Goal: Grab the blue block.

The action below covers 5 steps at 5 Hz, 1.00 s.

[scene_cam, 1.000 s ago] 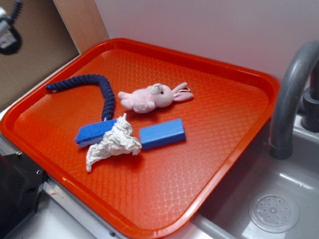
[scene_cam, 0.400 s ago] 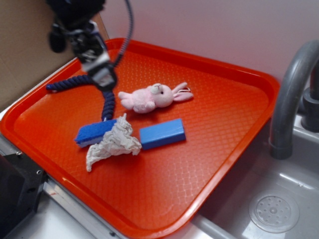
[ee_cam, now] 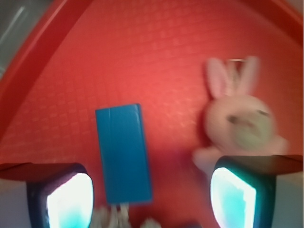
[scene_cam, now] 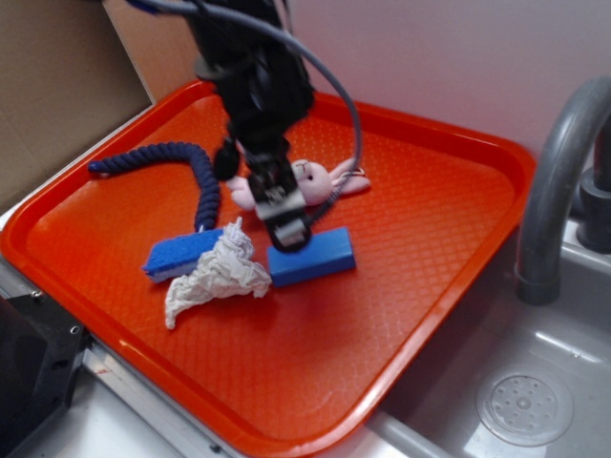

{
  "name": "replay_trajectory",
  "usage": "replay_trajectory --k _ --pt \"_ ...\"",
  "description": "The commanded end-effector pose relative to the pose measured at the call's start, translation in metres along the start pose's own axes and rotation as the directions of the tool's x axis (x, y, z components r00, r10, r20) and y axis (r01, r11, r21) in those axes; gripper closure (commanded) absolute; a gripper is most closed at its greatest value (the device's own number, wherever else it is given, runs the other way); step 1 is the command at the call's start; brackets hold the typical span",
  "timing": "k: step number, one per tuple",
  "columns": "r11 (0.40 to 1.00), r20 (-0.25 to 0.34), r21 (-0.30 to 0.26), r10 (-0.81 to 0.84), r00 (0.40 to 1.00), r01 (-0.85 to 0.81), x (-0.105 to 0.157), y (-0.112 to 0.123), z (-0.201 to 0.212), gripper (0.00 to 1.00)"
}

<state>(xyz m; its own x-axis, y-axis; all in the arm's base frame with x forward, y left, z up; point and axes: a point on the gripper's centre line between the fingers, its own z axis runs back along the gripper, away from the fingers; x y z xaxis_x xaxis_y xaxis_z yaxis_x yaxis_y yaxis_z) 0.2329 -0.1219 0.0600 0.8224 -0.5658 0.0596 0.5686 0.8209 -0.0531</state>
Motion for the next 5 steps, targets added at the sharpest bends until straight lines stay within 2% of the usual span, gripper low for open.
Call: replay_trajectory --k 1,3,4,5 --pt "0.994 -0.026 0.008 -0.113 0.993 0.113 0.013 -0.023 -0.029 0.00" --pt "0.993 -0.084 0.006 -0.113 0.990 0.114 0.008 -0.024 -0.051 0.00" --pt "0.993 -0.092 0.014 -0.114 0.989 0.116 0.006 -0.028 -0.053 1.00" --pt "0.993 -0.091 0.017 -0.119 0.989 0.121 0.003 -0.030 -0.053 1.00"
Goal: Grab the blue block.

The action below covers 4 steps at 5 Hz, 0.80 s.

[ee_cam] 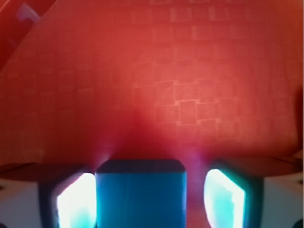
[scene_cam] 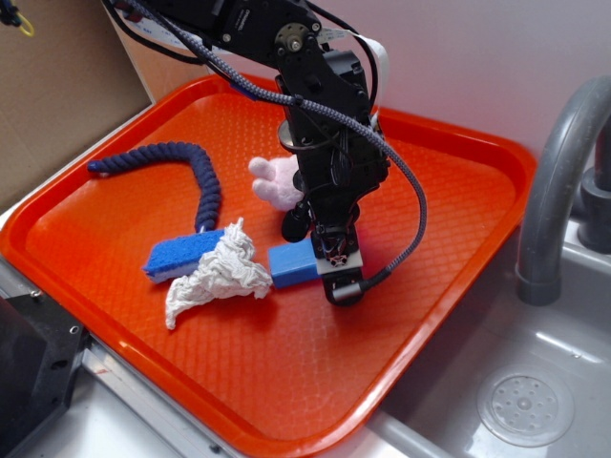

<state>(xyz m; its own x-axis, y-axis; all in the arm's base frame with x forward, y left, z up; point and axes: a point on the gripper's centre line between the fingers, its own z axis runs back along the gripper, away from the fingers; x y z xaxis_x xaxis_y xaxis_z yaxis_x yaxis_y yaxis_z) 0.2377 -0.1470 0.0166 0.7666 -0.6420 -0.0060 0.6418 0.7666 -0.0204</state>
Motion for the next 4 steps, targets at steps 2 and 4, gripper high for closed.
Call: replay_trajectory --k 2,4 --pt "1.000 -0.016 0.009 0.003 1.000 -0.003 -0.010 -0.013 0.006 1.00" --pt "0.948 0.000 0.095 0.305 0.952 -0.303 -0.004 0.017 0.105 1.00"
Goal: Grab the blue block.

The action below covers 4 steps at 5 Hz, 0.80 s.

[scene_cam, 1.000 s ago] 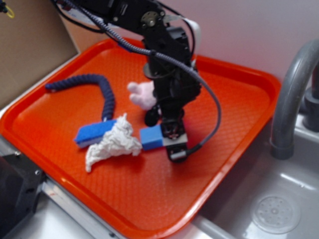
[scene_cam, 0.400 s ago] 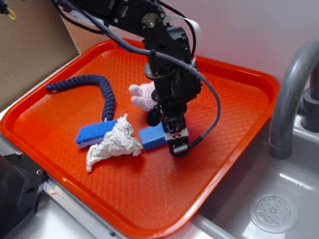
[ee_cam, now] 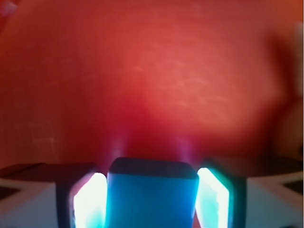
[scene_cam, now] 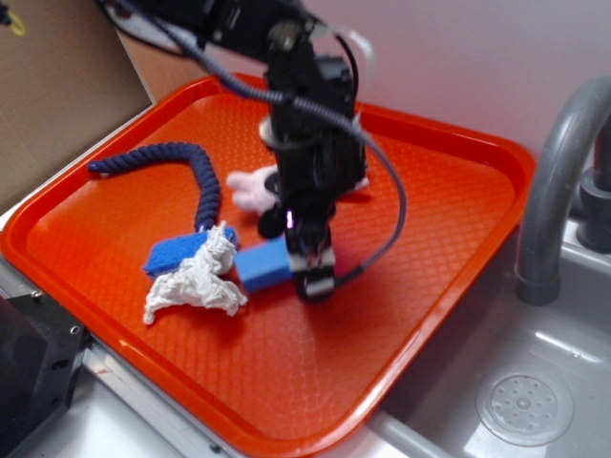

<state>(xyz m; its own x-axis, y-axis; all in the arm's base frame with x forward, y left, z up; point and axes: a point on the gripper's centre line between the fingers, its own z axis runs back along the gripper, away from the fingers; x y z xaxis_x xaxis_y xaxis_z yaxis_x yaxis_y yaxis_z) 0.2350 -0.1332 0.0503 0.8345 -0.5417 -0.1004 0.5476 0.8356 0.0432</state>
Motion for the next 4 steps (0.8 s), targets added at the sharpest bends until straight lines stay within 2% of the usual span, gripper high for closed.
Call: replay_trajectory --k 1,2,3,4 --pt "0.946 0.105 0.084 0.303 0.947 -0.312 -0.005 0.016 0.102 1.00" --pt "0.918 0.139 0.063 0.380 0.914 -0.391 -0.017 0.018 0.132 1.00" --pt "0.889 0.198 0.005 0.449 0.871 -0.459 -0.022 0.017 0.150 1.00" --pt "0.910 0.219 -0.040 0.411 0.885 -0.413 -0.019 0.019 0.150 1.00"
